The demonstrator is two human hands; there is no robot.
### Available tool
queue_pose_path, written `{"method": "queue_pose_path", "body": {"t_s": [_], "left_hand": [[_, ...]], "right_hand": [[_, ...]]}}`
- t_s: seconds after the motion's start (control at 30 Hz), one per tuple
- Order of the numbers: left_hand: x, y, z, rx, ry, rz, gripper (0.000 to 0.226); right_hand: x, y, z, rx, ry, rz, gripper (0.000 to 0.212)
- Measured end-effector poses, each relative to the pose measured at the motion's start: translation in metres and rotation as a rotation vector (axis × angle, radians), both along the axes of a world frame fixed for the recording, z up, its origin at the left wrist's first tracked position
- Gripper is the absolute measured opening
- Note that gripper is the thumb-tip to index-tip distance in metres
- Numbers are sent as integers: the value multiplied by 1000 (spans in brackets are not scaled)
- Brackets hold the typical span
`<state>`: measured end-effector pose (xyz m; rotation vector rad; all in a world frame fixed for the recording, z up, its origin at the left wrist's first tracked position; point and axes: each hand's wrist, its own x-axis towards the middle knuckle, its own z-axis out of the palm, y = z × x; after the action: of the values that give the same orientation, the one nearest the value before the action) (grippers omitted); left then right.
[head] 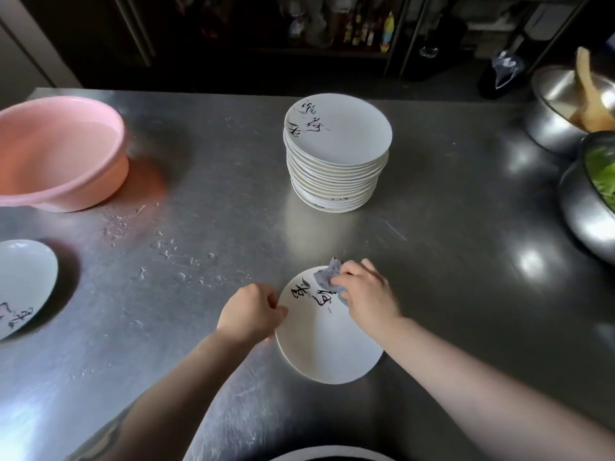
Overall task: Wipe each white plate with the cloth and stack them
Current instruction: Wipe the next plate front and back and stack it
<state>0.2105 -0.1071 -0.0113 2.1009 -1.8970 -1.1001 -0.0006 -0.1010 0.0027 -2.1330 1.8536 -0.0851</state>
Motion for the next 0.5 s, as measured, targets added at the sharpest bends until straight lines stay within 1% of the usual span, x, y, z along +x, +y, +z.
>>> {"method": "queue_pose_path", "body": {"t_s": [0.07,0.1,0.17,0.27,0.33,0.4,0.43,0.47,0.5], "left_hand": [[-4,-8,3,-95,-38,-36,16],[-8,-14,5,-138,-28,-41,15],[-14,-23,8,-152,-1,-38,17],[-9,-25,9,-74,-25,22,19],[1,-20,7,22,-2,44,13],[6,-15,9,173,6,-31,8],[5,-15,11,228,-20,-91,8],[2,-17,15,235,-55,-130,13],[-3,-22,17,198,-92,-140,20]], "right_hand": [[11,-4,1,3,-51,67,28],[16,-6,2,3,-69,97,27],[23,-9,2,11,-80,123,27],[15,-8,3,24,-12,52,24],[4,-6,3,28,42,-7,25],[-1,-5,2,33,48,-29,25],[0,-5,2,30,37,-19,25],[3,-7,1,25,19,4,25],[7,-9,1,19,-7,32,25]]}}
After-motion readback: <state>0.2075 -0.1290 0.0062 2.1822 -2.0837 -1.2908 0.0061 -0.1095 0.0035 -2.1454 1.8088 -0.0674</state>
